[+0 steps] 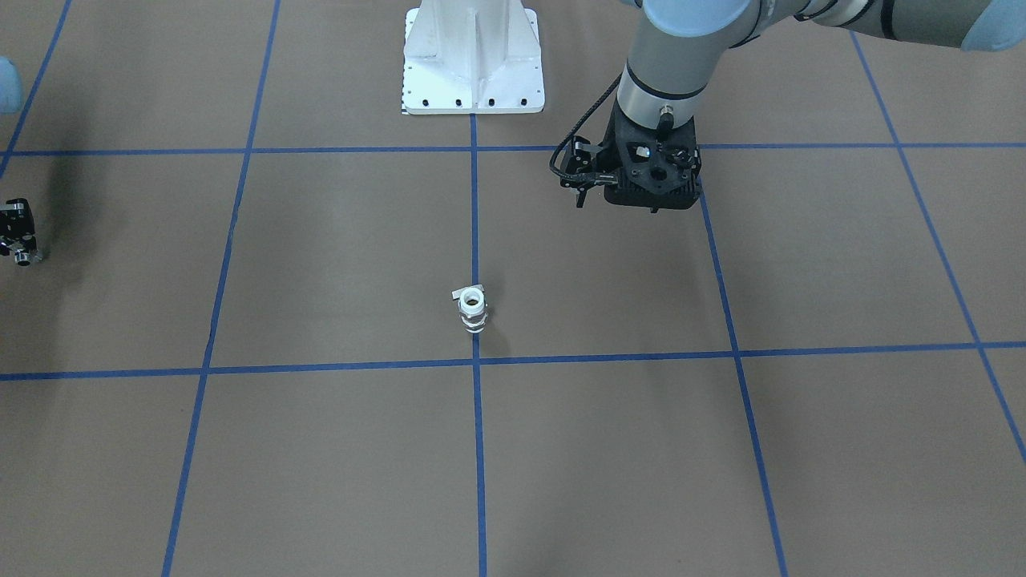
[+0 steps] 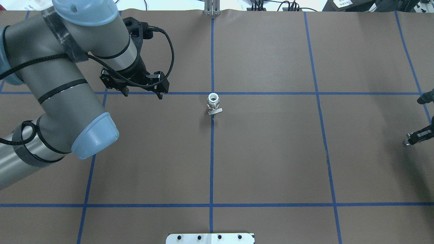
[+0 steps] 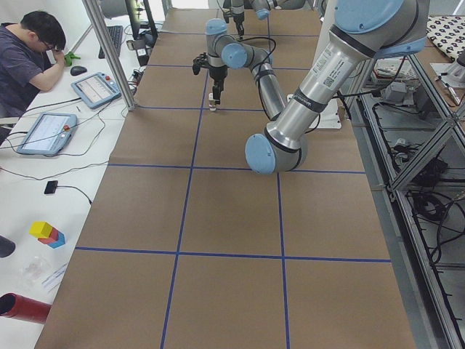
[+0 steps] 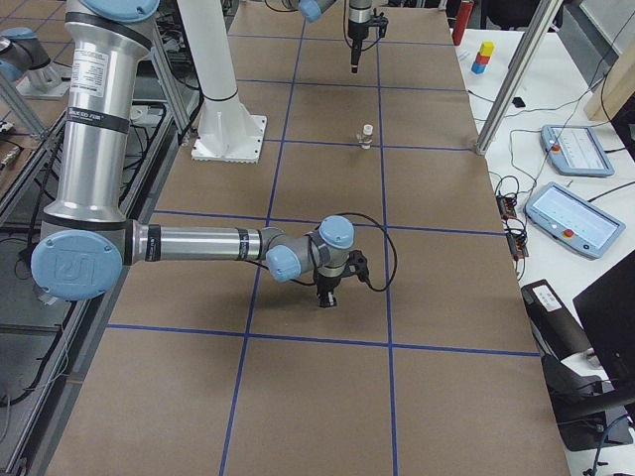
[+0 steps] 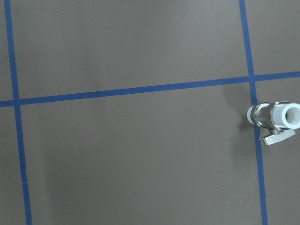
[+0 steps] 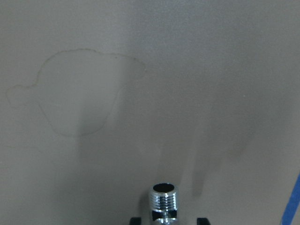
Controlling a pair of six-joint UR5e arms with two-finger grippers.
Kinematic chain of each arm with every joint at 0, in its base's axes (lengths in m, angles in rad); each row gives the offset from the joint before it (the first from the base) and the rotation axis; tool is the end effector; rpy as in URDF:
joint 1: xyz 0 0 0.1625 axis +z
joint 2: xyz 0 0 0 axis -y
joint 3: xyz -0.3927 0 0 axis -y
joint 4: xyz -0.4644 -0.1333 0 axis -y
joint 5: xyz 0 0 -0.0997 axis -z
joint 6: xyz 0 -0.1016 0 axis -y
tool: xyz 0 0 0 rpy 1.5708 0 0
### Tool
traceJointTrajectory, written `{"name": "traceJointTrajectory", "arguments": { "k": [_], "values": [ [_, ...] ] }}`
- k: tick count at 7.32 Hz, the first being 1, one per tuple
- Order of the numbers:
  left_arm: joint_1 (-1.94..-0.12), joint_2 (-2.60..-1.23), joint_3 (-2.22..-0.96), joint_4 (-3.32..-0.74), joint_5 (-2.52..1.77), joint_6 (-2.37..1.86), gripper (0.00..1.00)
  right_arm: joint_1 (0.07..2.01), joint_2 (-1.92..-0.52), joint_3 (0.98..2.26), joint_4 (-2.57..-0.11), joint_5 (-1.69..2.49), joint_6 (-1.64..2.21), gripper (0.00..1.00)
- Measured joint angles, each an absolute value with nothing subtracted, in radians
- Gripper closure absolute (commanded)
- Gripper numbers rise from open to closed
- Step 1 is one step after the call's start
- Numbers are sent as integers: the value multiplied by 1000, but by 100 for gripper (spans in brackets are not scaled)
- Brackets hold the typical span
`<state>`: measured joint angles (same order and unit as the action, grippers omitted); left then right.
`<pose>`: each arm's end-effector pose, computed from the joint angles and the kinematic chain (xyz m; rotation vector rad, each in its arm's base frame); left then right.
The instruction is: Assemble PPR valve and pipe with both arms
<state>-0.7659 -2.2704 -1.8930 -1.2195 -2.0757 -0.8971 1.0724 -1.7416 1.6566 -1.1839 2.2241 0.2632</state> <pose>0.3947 -0.4964 0.0745 0.0672 0.8127 0.0822 -0.1834 -0.4867 0.6363 0.0294 -0.7130 -0.3238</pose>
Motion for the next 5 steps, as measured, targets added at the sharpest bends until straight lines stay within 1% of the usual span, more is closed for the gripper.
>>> {"name": "traceJointTrajectory", "arguments": {
  "k": [3, 4, 5],
  "values": [
    [-766, -2268, -1896, -1220, -2075, -898, 0, 1123, -1729, 1698, -1219, 2297, 249, 100],
    [-766, -2261, -1901, -1221, -2073, -893, 0, 1164, -1690, 1724, -1289, 2341, 249, 100],
    [-769, -2242, -1913, -1224, -2071, -885, 0, 1188, -1607, 1746, -1403, 2363, 249, 100]
  ]
}}
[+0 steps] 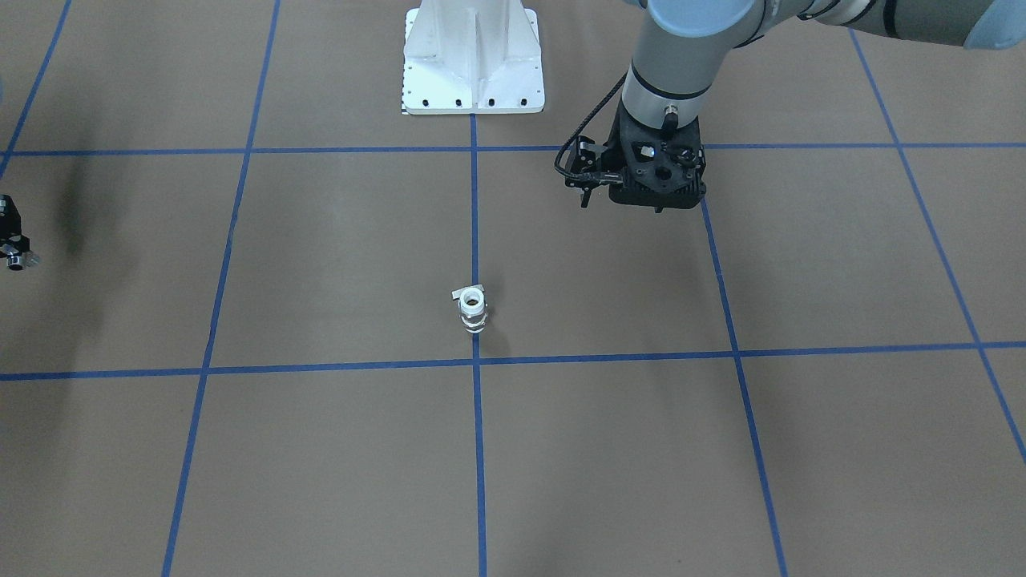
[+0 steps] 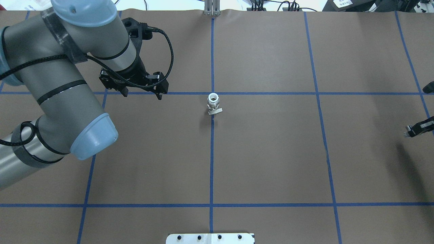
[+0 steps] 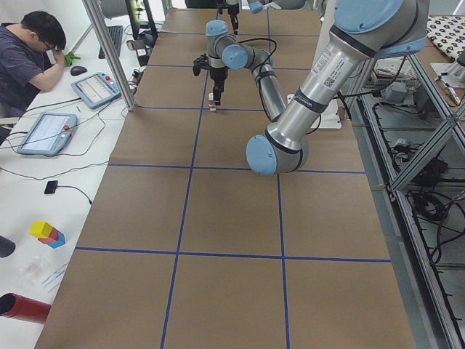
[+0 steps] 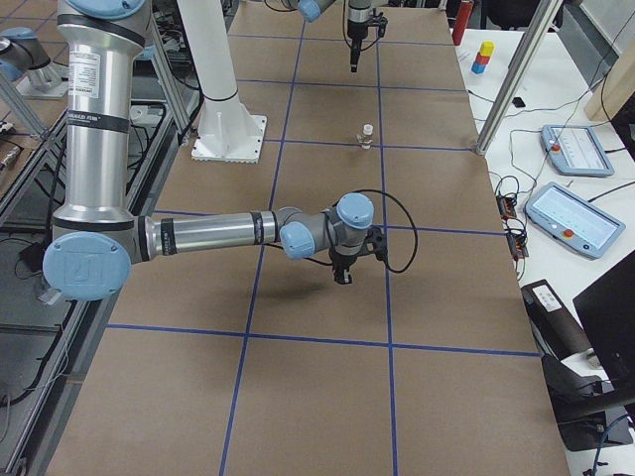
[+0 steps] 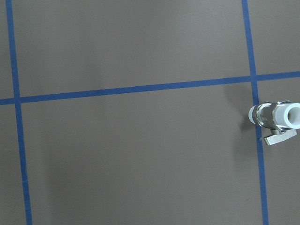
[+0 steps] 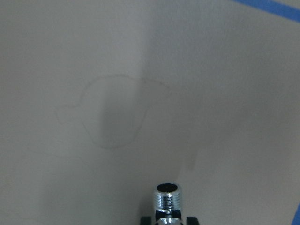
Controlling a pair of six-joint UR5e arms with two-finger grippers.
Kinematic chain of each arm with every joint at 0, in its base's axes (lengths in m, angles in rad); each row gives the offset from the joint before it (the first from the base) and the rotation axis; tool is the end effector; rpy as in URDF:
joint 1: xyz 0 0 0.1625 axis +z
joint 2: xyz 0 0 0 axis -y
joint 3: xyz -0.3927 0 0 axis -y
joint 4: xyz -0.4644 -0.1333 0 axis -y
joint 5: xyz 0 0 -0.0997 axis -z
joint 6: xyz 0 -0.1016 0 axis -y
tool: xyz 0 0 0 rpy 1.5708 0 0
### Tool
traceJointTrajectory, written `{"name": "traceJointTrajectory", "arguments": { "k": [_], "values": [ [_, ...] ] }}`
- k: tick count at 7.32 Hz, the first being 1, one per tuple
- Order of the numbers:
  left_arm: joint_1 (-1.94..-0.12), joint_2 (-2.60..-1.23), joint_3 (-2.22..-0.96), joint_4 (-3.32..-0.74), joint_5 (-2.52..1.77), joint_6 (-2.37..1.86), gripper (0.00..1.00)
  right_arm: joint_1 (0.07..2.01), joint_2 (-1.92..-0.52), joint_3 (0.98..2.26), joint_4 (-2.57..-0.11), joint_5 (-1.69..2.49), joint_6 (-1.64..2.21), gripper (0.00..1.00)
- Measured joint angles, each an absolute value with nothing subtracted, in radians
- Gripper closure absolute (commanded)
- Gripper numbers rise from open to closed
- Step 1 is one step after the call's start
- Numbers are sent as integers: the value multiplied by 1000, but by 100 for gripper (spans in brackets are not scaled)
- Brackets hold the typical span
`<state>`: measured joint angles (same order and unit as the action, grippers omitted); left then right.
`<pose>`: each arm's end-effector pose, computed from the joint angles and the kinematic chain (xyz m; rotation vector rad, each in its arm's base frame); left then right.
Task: Assemble PPR valve and pipe with both arms
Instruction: 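Carry the fitting over the valve with the right gripper while the left arm withdraws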
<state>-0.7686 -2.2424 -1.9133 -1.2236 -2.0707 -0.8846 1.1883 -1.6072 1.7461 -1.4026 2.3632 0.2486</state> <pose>0.3892 -0.4940 0.0840 0.0746 0.8067 0.0888 -0.1533 -0.5444 0.5285 0.0326 -0.8392 -0.2476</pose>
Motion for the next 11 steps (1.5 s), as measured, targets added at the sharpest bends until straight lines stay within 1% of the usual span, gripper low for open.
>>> {"name": "traceJointTrajectory", "arguments": {
  "k": [2, 3, 4, 5, 7, 8, 9, 11],
  "values": [
    [-815, -2174, -1945, -1229, -2070, -743, 0, 1197, -1301, 1755, -1752, 2368, 253, 100],
    [-857, -2121, -1949, -1243, -2071, -634, 0, 1188, -1145, 1739, -1898, 2367, 270, 100],
    [-895, -2062, -1946, -1277, -2072, -549, 0, 1165, -1006, 1700, -1974, 2366, 326, 100],
    [-932, -2000, -1936, -1321, -2074, -475, 0, 1124, -870, 1634, -2003, 2362, 422, 100],
    [-1021, -1924, -1891, -1372, -2082, -333, 0, 1006, -631, 1470, -2010, 2314, 619, 100],
    [-1044, -1913, -1877, -1378, -2084, -302, 0, 945, -555, 1417, -2008, 2283, 697, 100],
    [-1052, -1910, -1871, -1380, -2085, -295, 0, 890, -512, 1383, -1984, 2251, 769, 100],
    [-1053, -1911, -1864, -1380, -2086, -293, 0, 782, -488, 1309, -1853, 2166, 891, 100]
  ]
}}
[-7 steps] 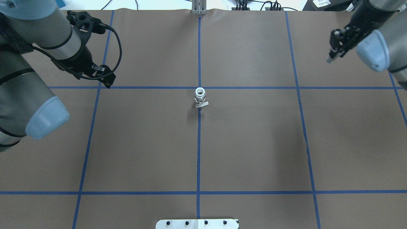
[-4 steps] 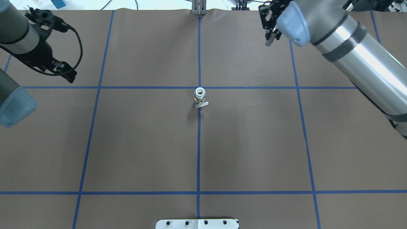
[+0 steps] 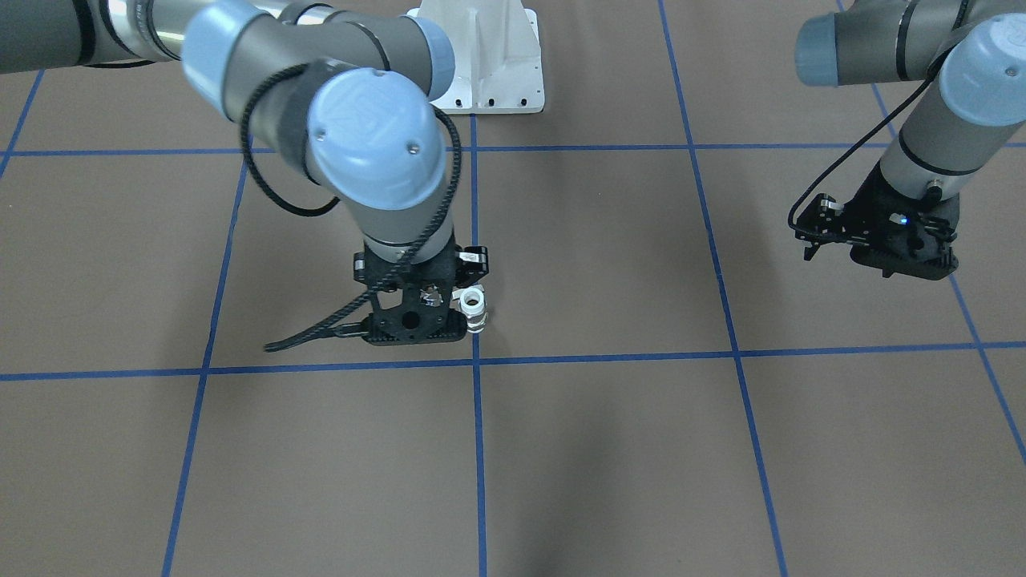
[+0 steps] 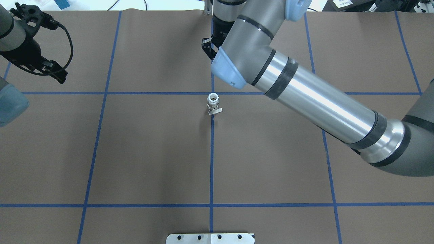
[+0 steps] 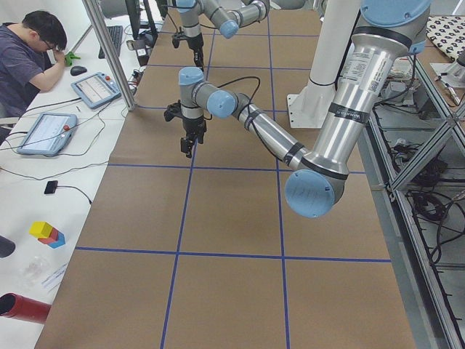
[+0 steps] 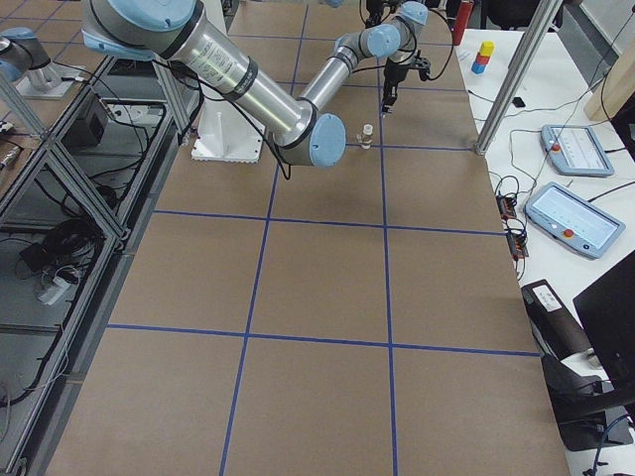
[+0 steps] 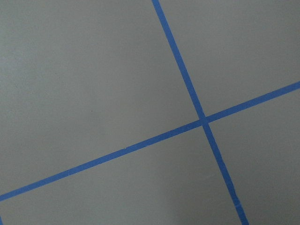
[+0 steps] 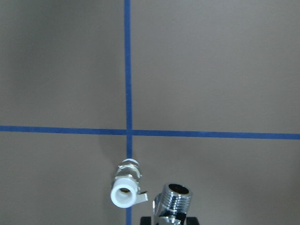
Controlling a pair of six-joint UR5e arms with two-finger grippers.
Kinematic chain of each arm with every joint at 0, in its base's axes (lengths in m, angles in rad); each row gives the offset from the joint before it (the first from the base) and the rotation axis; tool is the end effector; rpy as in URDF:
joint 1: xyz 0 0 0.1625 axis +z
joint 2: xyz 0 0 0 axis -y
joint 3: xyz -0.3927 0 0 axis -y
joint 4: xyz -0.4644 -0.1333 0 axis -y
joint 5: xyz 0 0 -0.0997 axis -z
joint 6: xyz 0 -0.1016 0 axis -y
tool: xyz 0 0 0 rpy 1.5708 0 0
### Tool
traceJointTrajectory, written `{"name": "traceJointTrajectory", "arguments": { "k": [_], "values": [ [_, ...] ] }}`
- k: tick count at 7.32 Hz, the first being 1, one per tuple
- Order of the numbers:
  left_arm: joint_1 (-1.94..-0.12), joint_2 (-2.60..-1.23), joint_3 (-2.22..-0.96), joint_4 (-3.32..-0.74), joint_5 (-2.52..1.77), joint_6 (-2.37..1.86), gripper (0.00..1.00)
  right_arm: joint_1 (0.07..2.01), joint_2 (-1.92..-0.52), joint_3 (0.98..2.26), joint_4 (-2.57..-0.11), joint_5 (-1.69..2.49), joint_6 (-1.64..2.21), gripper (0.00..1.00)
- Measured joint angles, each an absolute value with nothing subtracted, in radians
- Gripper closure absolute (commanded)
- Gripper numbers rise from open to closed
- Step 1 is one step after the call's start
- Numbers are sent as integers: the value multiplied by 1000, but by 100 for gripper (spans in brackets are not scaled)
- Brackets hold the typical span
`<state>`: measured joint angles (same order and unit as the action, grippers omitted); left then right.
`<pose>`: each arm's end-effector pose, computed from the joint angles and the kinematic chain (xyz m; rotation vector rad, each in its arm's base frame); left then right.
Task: Assemble PPR valve and pipe with both arms
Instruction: 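Carry the fitting over the valve with the right gripper while the left arm withdraws, then lower the fitting onto the top of the valve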
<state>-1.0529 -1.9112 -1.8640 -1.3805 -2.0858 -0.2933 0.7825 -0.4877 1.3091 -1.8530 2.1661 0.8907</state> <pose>0.2412 -0.5915 0.2948 0.1992 0.6391 0.3303 -0.5078 -0.6125 0.0275 -0.0828 -0.7763 -0.0633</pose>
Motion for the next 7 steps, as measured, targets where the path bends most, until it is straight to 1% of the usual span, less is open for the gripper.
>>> {"name": "traceJointTrajectory", "arguments": {
  "k": [2, 7],
  "values": [
    [-1052, -1908, -1856, -1381, -2085, -290, 0, 735, -477, 1279, -1793, 2128, 936, 100],
    [-1051, -1909, -1856, -1381, -2085, -293, 0, 690, -480, 1274, -1781, 2091, 945, 100]
  ]
}}
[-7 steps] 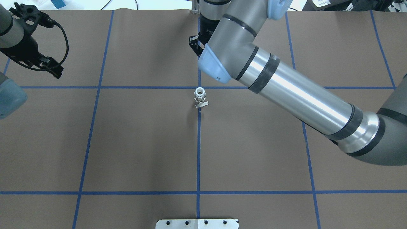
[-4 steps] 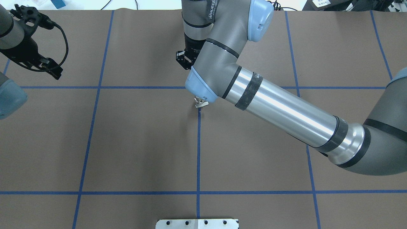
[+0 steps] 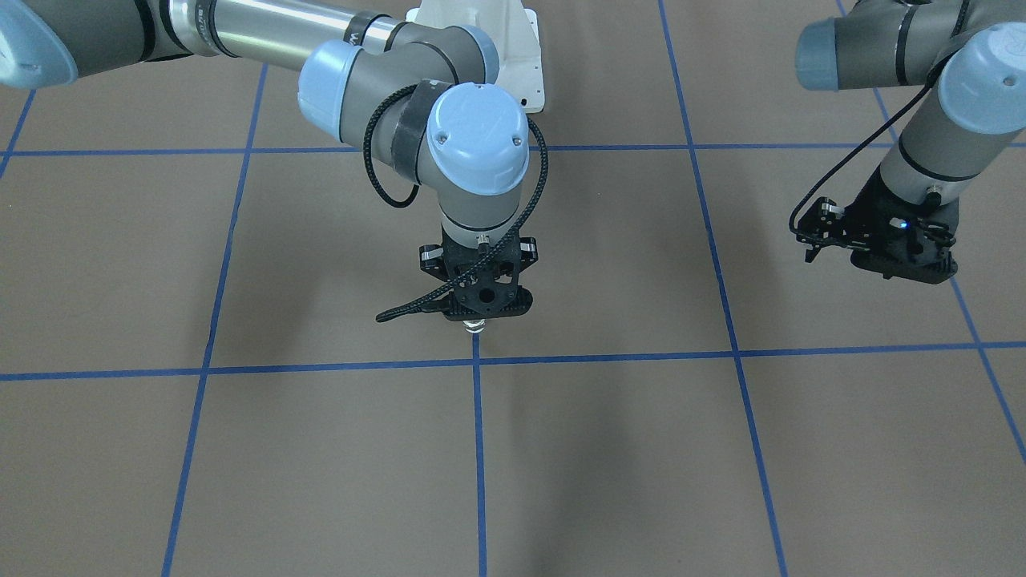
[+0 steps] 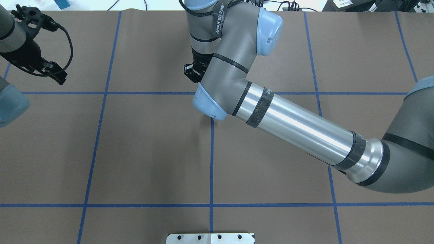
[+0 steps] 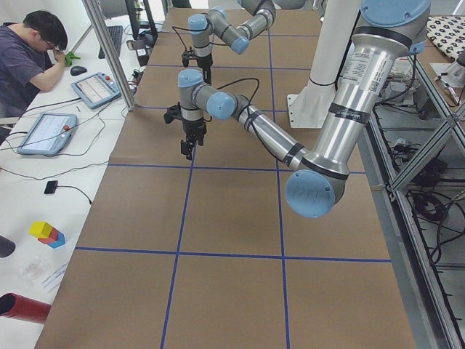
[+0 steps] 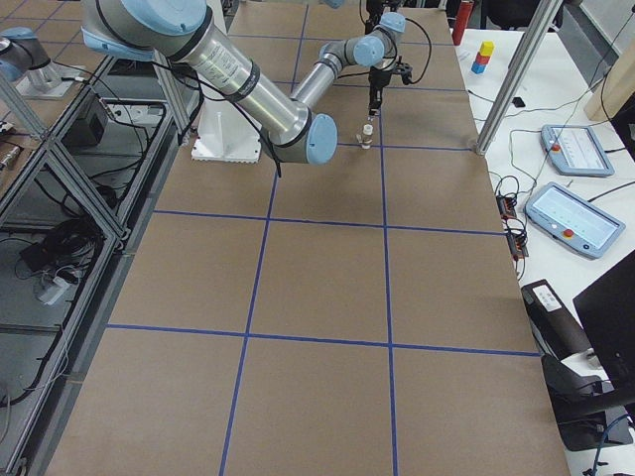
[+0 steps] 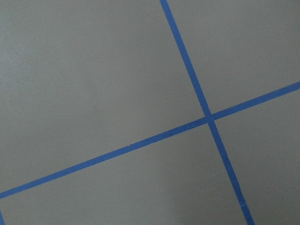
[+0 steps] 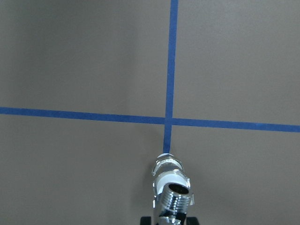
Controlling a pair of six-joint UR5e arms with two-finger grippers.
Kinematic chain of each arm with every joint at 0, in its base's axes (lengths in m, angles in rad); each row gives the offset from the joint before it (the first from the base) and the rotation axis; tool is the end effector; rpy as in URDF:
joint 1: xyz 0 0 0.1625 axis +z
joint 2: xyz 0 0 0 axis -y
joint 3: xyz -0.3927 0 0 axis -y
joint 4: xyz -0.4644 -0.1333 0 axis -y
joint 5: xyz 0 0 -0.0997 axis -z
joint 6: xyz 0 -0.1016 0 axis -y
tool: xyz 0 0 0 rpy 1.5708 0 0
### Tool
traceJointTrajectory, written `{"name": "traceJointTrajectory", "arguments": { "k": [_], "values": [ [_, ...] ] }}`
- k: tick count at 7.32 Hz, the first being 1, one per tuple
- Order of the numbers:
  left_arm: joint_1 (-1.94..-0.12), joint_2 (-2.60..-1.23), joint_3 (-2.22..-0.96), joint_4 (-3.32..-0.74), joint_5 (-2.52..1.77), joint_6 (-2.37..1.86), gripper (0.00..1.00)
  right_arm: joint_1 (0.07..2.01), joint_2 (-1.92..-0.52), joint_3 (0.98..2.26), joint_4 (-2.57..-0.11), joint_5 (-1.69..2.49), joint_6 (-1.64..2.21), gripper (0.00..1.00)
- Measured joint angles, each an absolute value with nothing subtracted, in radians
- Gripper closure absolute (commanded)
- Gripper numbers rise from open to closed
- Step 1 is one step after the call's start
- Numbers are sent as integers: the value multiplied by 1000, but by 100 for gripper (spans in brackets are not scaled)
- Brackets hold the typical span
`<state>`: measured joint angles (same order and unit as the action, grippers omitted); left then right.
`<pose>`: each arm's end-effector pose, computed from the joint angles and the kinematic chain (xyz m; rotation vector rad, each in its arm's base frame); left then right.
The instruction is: Assemble PPR valve and pipe with both arms
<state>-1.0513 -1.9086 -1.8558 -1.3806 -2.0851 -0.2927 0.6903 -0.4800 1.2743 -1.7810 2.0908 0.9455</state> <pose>0.2429 -0.5925 0.3006 0.1894 0.6348 0.3297 -0.5684 -0.5768 0.0311 -0.0507 -0.7599 -0.0900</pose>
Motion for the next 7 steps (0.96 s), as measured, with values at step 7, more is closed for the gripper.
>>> {"name": "traceJointTrajectory", "arguments": {
  "k": [7],
  "values": [
    [-1049, -1914, -1846, -1381, -2085, -294, 0, 681, -494, 1272, -1779, 2083, 935, 100]
  ]
}}
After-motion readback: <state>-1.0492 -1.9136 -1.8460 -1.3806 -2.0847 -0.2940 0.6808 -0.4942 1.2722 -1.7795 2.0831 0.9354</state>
